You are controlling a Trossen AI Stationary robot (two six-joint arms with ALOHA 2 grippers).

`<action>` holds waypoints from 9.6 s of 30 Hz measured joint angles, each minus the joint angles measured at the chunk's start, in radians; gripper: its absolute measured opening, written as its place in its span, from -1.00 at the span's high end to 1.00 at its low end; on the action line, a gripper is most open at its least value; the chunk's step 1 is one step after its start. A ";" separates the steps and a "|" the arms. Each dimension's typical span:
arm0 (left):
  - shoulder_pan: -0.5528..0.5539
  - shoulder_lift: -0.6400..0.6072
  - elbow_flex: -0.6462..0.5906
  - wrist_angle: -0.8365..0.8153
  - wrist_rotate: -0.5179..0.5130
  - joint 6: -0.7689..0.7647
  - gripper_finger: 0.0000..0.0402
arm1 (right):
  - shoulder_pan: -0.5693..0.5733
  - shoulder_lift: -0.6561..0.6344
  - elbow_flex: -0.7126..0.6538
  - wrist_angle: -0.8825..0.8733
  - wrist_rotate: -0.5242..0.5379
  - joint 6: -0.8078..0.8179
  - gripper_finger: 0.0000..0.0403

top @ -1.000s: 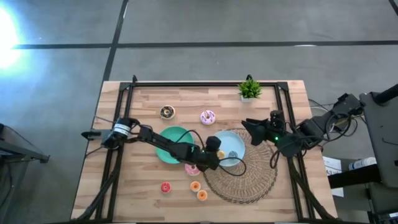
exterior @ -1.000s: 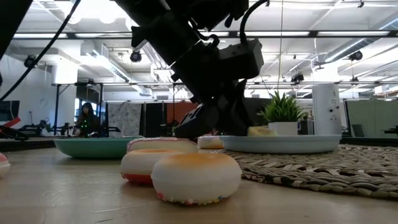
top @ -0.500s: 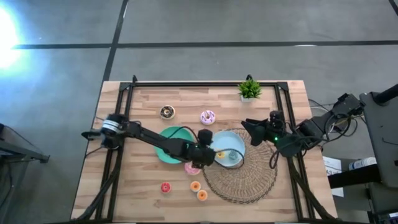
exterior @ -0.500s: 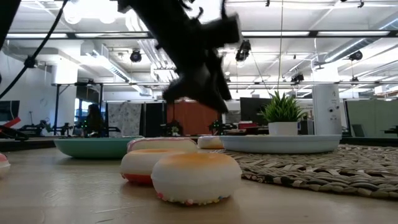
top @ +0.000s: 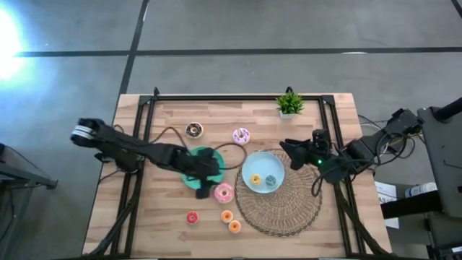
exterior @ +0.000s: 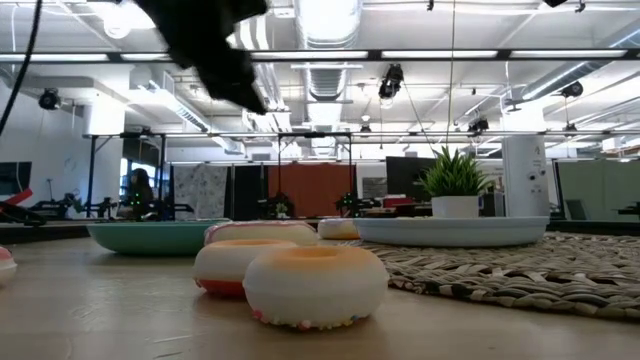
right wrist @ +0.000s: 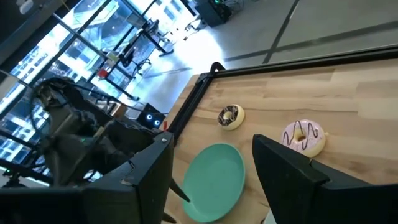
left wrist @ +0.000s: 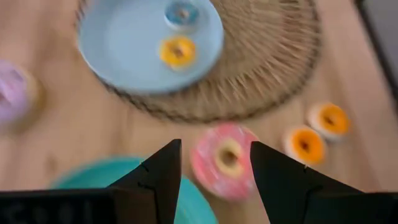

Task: Pick & Place donuts
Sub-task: Put the small orange donut on the blue plate, then put the small red donut on the blue plate

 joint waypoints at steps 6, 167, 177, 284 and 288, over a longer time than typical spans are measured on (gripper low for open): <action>-0.091 -0.136 -0.264 0.173 0.081 -0.064 0.18 | -0.001 0.043 0.000 0.009 -0.059 0.008 -0.05; -0.307 0.497 0.084 0.336 -0.115 0.386 0.41 | 0.044 0.178 0.080 0.052 -0.056 -0.121 -0.05; -0.300 0.495 0.085 0.314 -0.241 0.358 0.95 | 0.044 0.178 0.078 0.051 -0.057 -0.114 -0.05; 0.038 0.003 0.032 0.103 0.177 -0.026 0.09 | -0.150 0.786 0.494 -0.439 -0.780 -0.298 0.93; -0.010 -0.027 0.032 0.087 0.119 -0.027 0.09 | -0.225 0.730 0.392 -0.427 -0.797 -0.306 0.94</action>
